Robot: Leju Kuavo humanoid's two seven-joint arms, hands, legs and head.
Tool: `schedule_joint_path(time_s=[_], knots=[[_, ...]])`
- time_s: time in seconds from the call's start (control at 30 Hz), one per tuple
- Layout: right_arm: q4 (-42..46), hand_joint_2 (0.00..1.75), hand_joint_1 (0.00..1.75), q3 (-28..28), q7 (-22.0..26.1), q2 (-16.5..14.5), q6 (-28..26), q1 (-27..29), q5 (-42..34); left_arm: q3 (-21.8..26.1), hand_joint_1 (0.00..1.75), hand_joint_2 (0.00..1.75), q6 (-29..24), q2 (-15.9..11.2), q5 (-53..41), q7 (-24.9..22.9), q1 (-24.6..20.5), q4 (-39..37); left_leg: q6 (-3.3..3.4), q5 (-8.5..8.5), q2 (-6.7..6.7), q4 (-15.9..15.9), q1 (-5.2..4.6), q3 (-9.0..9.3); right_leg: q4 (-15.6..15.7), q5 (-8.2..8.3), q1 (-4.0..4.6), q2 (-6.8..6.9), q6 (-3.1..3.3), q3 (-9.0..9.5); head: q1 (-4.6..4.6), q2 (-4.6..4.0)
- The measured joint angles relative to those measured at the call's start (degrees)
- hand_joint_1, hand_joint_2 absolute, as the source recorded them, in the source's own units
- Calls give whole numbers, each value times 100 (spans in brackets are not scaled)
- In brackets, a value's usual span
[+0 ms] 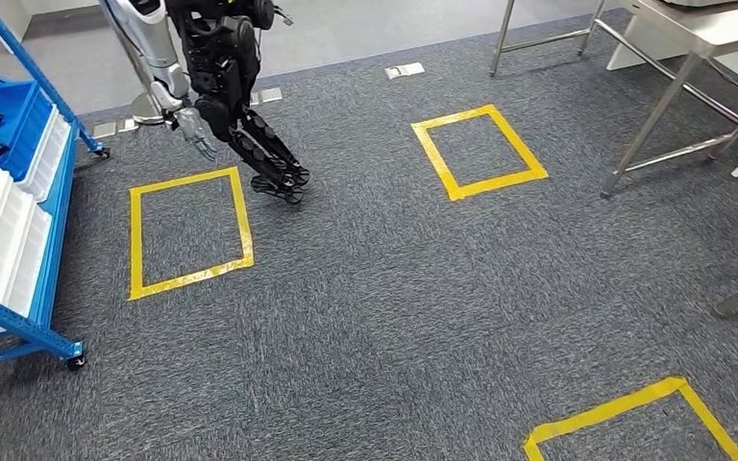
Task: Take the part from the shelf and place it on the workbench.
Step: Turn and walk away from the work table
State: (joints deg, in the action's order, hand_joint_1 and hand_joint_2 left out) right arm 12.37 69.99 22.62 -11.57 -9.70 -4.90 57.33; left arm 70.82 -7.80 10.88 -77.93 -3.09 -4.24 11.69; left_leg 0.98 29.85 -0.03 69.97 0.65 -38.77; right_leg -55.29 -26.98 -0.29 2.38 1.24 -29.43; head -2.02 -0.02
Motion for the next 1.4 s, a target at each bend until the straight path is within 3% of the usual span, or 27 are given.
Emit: schedule_joint_path(time_s=[0.07,0.1,0.17,0.23,0.27,0.3,0.37,0.43,0.47,0.5,0.57,0.6,0.63,0.7,0.77,0.83,0.9,0.93,0.97,1.0,1.07,1.1,1.17,1.23,1.27,1.33,1.4], knots=[[0,0,0,-8,1,-11,1,-4,1,0,0,0,0,-10,3,2,-4,1,108,-344,166,-823,-53,430,4,-27,31,74,-5,37,10,0],[0,0,0,-12,1,-16,1,-7,1,0,0,0,-1,-14,3,2,-9,1,157,-420,245,-1079,-89,563,5,-41,36,104,-19,48,11,0],[0,0,0,-23,1,-26,3,-8,6,0,0,0,-6,-22,2,3,-15,2,211,-420,293,-1197,-140,611,14,-61,41,171,-62,62,13,0],[0,0,0,-45,1,-27,5,-15,16,0,0,0,-15,-17,1,4,-14,2,246,-471,192,-1310,-131,666,5,-94,59,201,-107,70,2,0],[0,0,0,-57,1,-26,7,-19,21,0,0,0,-20,-13,0,5,-16,2,271,-512,141,-1381,-110,702,-85,-156,66,138,-112,35,4,0],[0,0,0,-68,1,-20,7,-21,22,0,0,0,-24,-9,-3,8,-21,2,291,-553,86,-1450,-88,737,-296,-266,67,39,-104,-61,11,0],[0,0,0,-76,-5,-8,6,-9,17,0,0,0,-21,-7,-22,16,-31,2,316,-584,-25,-1491,-69,737,-1057,-591,22,-161,-71,-434,27,0],[0,0,0,-76,-14,-1,2,9,2,0,0,0,-5,-10,-43,20,-31,2,309,-584,-158,-1488,-70,726,-1655,-770,-27,-213,-117,-756,36,0],[0,0,0,-75,-16,1,-2,16,-7,0,0,0,3,-10,-48,21,-27,2,299,-582,-225,-1484,-66,727,-1642,-720,-53,-217,-177,-769,37,0],[0,0,0,-75,-17,3,-8,20,-14,0,0,0,8,-9,-53,21,-23,2,281,-577,-291,-1475,-59,733,-1368,-571,-84,-226,-255,-651,38,0],[0,0,0,-75,-17,5,-20,22,-20,-1,0,0,10,-9,-69,20,-20,2,216,-543,-408,-1420,-62,732,-510,-212,-144,-334,-377,-264,49,0],[0,0,0,-75,-17,3,-23,22,-18,-2,0,0,6,-10,-80,19,-20,2,172,-516,-451,-1385,-70,723,-195,-94,-162,-380,-382,-127,52,0],[0,0,0,-76,-16,-1,-28,18,-13,-3,0,0,1,-13,-92,17,-16,2,130,-491,-480,-1357,-77,709,-38,-45,-162,-416,-355,-52,54,0],[0,0,0,-81,-15,-13,-37,10,-3,-4,0,0,-16,-17,-105,12,3,2,57,-467,-518,-1334,-57,689,-16,-33,-147,-379,-255,-22,50,0],[0,0,0,-86,-13,-29,-46,5,6,-4,0,0,-38,-22,-109,8,21,2,-5,-392,-408,-1212,-21,644,-8,-21,-156,-326,-181,15,39,1],[0,0,0,-87,-11,-40,-51,11,13,-4,0,0,-61,-23,-108,7,18,1,-57,-112,-181,-708,2,424,2,-31,-150,-252,-111,47,13,1],[0,0,0,-88,-11,-42,-52,18,14,-5,0,0,-73,-19,-108,9,12,0,-90,236,-64,93,26,16,0,-61,-104,-157,-53,68,-2,0],[0,0,0,-88,-11,-42,-51,19,10,-7,0,0,-75,-17,-109,11,12,0,-96,299,-50,356,37,-139,-1,-75,-85,-108,-35,78,0,0],[0,0,0,-87,-11,-43,-50,18,5,-8,0,0,-77,-17,-116,14,17,0,-93,257,-40,430,43,-203,-1,-91,-70,-63,-24,93,-2,0],[0,0,0,-87,-11,-46,-49,16,-3,-11,0,0,-77,-18,-129,17,21,0,-80,95,-23,242,46,-131,-2,-111,-60,-23,-22,117,-2,0],[0,0,0,-86,-10,-59,-48,12,-16,-21,0,0,-77,-23,-155,21,22,0,-23,-313,117,-552,26,253,1,-160,-44,50,-40,178,-1,0],[0,0,0,-86,-8,-68,-48,9,-20,-27,0,0,-77,-26,-162,22,14,0,13,-433,190,-884,0,418,3,-186,-26,84,-62,201,4,0],[0,0,0,-86,-5,-82,-48,0,-20,-35,0,0,-76,-30,-167,25,1,0,63,-457,257,-1133,-60,530,10,-220,4,154,-109,220,10,0],[0,0,0,-86,-2,-96,-48,-12,-20,-42,0,0,-77,-30,-169,27,2,0,114,-478,161,-1188,-68,532,16,-247,20,206,-159,229,9,0],[0,0,0,-86,1,-101,-49,-16,-20,-46,0,0,-78,-27,-170,27,5,0,149,-502,113,-1244,-60,559,-32,-283,19,157,-176,214,17,0],[0,0,0,-86,4,-103,-49,-20,-19,-61,0,0,-82,-22,-170,27,0,0,212,-555,17,-1345,-35,617,-458,-490,9,-43,-164,6,34,0],[0,0,0,-86,4,-99,-48,-9,-5,-72,0,0,-95,-24,-167,20,-11,0,234,-560,-87,-1353,-49,614,-1287,-798,-18,-187,-135,-436,50,0]])
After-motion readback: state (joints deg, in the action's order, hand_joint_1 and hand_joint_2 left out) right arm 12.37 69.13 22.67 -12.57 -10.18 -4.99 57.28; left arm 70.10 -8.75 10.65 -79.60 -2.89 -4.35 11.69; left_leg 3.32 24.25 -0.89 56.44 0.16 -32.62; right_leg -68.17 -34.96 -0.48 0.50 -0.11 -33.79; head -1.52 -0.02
